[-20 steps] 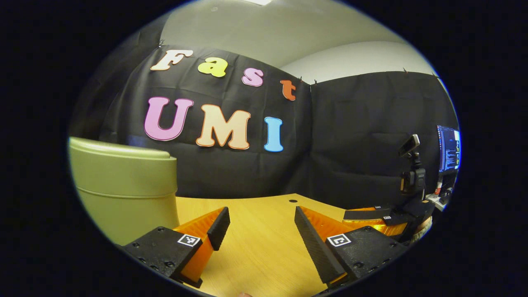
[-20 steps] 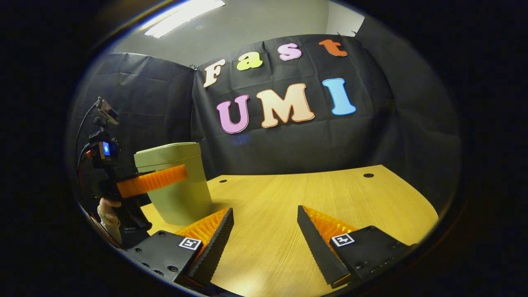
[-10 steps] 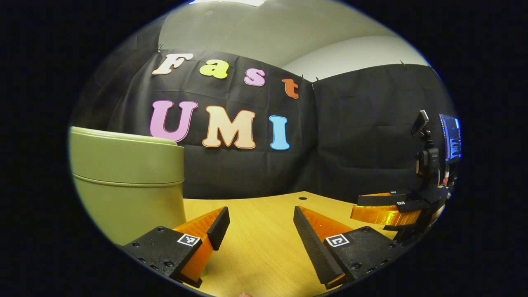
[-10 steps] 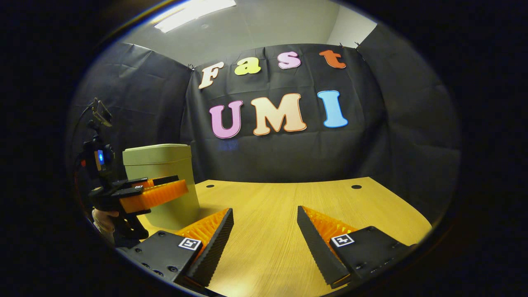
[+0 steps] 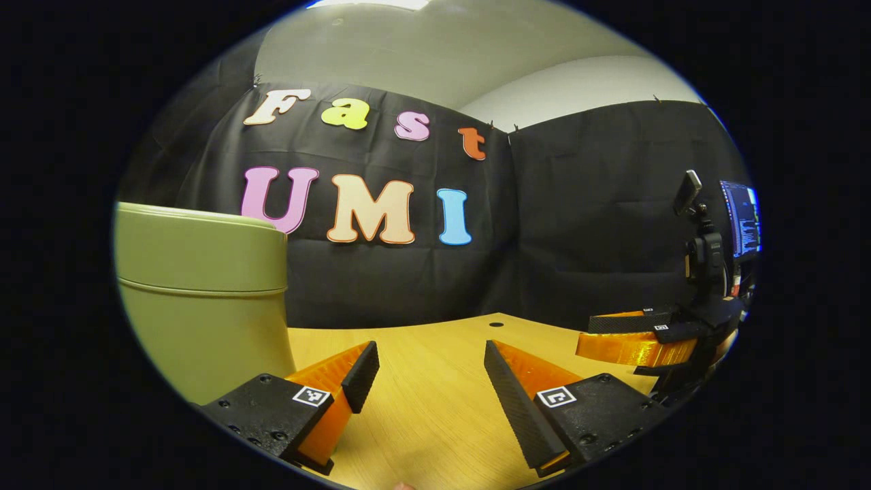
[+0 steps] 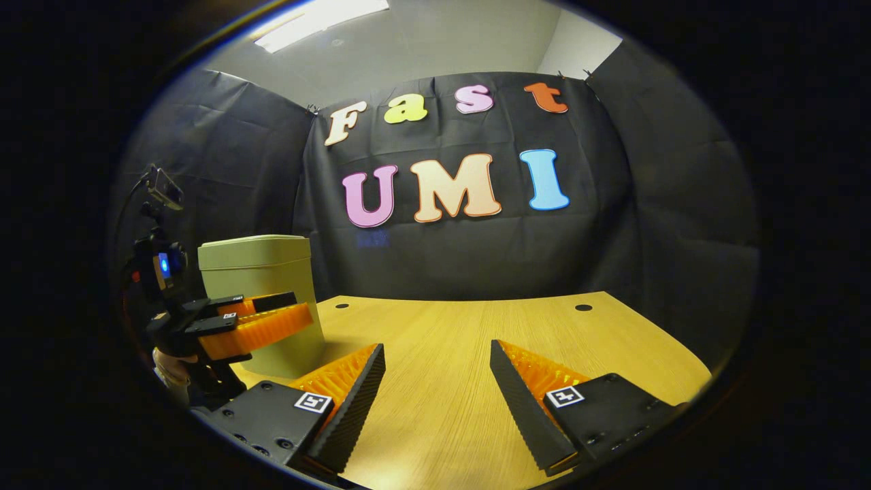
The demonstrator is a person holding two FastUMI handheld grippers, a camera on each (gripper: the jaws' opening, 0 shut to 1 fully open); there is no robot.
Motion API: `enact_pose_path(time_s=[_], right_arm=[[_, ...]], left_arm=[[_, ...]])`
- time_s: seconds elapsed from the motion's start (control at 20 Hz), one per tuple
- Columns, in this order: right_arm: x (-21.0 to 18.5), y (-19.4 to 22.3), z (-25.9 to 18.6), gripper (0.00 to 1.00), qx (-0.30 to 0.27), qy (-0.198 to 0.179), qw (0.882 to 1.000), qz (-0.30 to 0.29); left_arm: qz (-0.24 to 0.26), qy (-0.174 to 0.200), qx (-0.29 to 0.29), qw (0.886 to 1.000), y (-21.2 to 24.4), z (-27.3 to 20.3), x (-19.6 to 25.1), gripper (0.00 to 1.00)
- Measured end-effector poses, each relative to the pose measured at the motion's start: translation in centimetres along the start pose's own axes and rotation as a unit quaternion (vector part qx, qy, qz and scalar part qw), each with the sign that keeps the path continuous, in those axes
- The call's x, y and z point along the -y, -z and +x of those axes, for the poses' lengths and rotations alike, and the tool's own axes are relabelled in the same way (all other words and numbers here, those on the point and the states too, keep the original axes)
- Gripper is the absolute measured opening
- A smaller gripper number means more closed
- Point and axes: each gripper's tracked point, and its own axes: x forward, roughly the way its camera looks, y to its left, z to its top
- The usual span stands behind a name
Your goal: Press the lid of the desktop garbage bin to open it, pick up the crumpled paper on the desktop and throw it into the bin, then pick up the pop can on the desktop and drop it into the bin, and finally close the garbage bin lid.
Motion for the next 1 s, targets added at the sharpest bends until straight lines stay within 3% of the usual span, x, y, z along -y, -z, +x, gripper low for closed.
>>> enact_pose_path(time_s=[1.0], right_arm=[[0.12,0.04,-0.13,0.98,0.001,0.0,1.0,0.001]], left_arm=[[0.007,-0.002,-0.002,1.0,-0.55,-0.39,0.55,0.94]])
